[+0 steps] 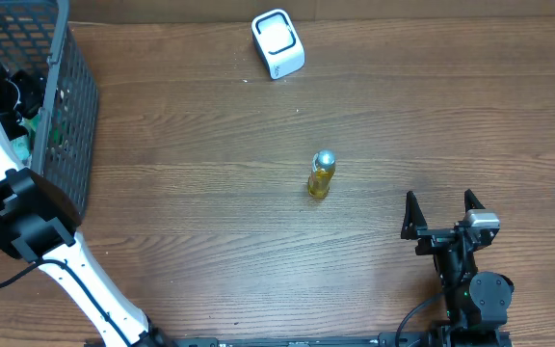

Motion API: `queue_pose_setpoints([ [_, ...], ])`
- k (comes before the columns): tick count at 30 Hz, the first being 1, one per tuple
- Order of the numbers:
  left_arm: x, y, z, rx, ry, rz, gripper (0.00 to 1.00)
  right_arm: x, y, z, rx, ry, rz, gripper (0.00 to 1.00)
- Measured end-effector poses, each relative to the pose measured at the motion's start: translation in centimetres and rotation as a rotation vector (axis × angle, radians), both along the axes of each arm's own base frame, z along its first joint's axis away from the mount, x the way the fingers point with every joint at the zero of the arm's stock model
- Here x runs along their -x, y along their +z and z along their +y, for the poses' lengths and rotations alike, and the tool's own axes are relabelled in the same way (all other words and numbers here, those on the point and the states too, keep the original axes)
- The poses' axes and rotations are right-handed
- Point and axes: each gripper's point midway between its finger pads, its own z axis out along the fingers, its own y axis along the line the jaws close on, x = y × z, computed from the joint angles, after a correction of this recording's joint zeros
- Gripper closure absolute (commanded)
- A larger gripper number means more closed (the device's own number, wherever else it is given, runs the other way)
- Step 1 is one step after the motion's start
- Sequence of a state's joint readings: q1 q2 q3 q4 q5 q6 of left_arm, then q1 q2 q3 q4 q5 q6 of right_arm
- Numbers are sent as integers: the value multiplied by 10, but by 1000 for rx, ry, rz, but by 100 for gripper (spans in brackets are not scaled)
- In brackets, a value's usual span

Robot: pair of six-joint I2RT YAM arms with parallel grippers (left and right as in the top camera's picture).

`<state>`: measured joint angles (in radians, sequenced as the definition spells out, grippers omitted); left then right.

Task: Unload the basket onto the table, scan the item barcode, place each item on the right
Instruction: 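Reach the left gripper into the basket and grasp the green tissue pack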

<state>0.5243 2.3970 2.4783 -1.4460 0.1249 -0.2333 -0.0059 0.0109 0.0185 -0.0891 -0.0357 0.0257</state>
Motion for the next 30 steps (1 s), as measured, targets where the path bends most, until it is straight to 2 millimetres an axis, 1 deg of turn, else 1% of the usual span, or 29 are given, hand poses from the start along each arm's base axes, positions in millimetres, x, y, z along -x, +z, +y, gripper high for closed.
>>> queue_pose_setpoints([
  [3, 6, -1, 4, -26, 10, 30, 10, 0, 0, 0, 0, 0, 1, 0],
  [6, 12, -2, 6, -37, 15, 57, 13, 0, 0, 0, 0, 0, 0, 0],
  [8, 13, -3, 6, -40, 16, 66, 13, 0, 0, 0, 0, 0, 0, 0],
  [11, 17, -3, 5, -38, 20, 81, 8, 0, 0, 0, 0, 0, 0, 0],
  [14, 19, -4, 4, -32, 31, 89, 0, 0, 0, 0, 0, 0, 0, 0],
  [23, 20, -4, 3, -28, 35, 95, 0, 0, 0, 0, 0, 0, 0, 0],
  [27, 21, -15, 2, -19, 34, 112, 0, 0, 0, 0, 0, 0, 0, 0],
  [30, 24, -29, 1, -5, 37, 136, 8, 0, 0, 0, 0, 0, 0, 0],
])
